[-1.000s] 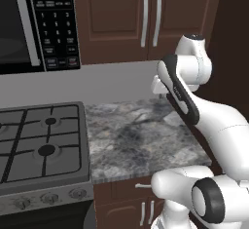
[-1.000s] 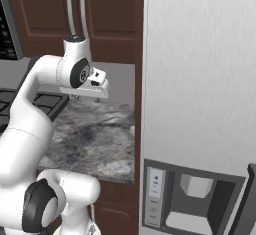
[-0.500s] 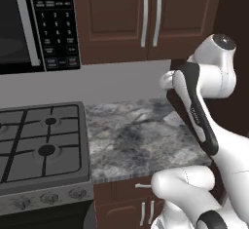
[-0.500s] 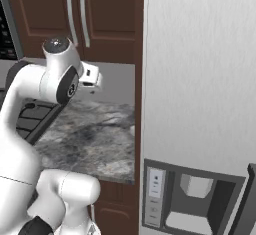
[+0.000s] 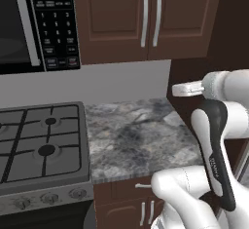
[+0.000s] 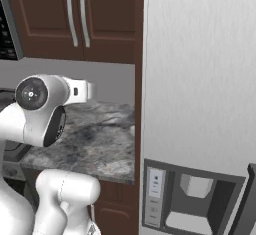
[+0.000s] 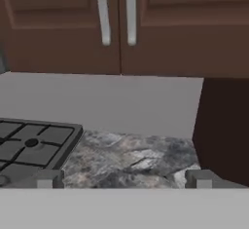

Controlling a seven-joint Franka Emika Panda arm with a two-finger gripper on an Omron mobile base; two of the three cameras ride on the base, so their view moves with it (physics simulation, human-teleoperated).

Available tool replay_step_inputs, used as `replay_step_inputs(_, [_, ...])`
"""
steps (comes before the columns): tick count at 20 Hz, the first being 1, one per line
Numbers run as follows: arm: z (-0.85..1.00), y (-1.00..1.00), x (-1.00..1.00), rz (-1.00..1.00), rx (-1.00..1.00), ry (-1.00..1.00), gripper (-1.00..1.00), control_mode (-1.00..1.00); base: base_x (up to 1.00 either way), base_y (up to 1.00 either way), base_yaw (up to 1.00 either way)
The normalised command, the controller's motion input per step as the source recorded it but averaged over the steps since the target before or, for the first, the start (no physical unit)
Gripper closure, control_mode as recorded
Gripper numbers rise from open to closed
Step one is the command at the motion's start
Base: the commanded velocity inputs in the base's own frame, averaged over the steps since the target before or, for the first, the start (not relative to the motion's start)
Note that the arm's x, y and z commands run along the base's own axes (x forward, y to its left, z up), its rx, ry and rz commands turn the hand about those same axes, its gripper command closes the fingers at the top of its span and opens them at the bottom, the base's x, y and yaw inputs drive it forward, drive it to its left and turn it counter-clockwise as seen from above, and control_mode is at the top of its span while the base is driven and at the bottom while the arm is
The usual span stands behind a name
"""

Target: Open the cabinet directly in front. Then move the wine and the mug to the dining counter with the jar on it.

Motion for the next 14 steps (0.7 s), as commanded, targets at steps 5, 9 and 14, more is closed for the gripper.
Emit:
replay_step_inputs(5, [0.35,0.0,-0.51,0.0,0.07,-0.43,-1.0,-1.0,0.0,0.0,0.0])
replay_step_inputs(9, [0.33,0.0,-0.33,0.0,0.07,-0.38,-1.0,-1.0,0.0,0.0,0.0])
replay_step_inputs(14, [0.29,0.0,-0.04,0.0,0.04,-0.26,-1.0,-1.0,0.0,0.0,0.0])
